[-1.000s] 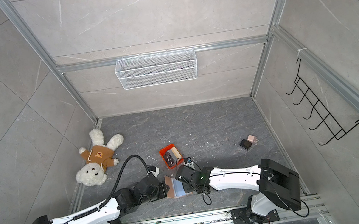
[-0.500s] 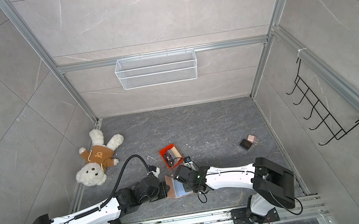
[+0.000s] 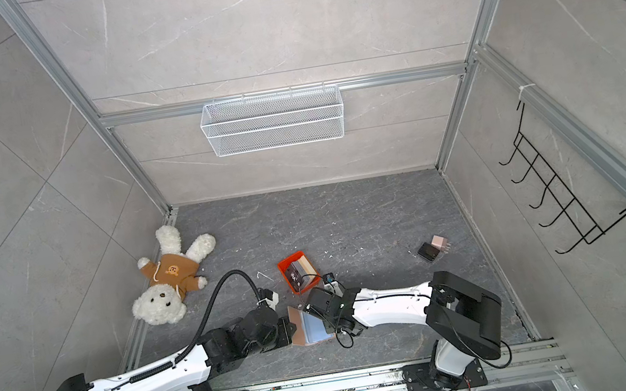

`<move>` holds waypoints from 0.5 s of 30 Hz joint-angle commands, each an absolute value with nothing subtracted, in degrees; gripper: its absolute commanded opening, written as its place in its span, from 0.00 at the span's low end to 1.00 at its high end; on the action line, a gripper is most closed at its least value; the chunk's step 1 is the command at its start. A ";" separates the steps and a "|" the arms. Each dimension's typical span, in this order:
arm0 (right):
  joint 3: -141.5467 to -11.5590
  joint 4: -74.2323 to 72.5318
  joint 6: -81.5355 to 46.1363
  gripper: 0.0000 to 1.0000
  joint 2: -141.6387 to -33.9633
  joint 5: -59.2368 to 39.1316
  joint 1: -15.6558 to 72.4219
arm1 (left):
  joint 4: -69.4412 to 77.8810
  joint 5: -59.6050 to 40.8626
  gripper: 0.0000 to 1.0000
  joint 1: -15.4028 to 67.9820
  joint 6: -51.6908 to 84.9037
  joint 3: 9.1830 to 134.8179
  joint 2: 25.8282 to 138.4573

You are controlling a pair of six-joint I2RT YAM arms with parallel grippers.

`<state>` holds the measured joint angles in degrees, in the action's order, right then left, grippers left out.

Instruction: Put the credit cards into the card holder

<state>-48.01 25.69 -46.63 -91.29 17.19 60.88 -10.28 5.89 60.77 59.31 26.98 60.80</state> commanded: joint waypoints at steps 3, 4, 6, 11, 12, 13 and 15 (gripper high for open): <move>-48.43 25.86 -45.73 0.19 -92.71 17.23 60.46 | -10.29 6.32 0.00 61.02 57.87 28.69 61.25; -48.42 25.76 -45.71 0.19 -92.68 17.14 60.41 | -10.28 6.34 0.00 60.95 57.90 28.75 61.33; -48.43 25.59 -45.64 0.19 -93.07 17.05 60.47 | -10.33 6.44 0.00 61.03 57.74 28.88 61.41; -47.87 25.68 -46.44 0.18 -93.72 16.40 60.37 | -10.35 6.34 0.00 61.08 57.83 29.03 61.96; -47.83 25.90 -46.74 0.18 -93.73 16.20 60.38 | -10.21 6.46 0.00 61.08 57.95 28.93 61.97; -47.80 25.93 -46.99 0.18 -93.66 15.93 60.38 | -10.23 6.43 0.00 61.02 57.92 28.93 61.97; -47.57 25.77 -47.27 0.19 -93.39 15.56 60.38 | -10.15 6.44 0.00 61.07 57.89 29.07 62.07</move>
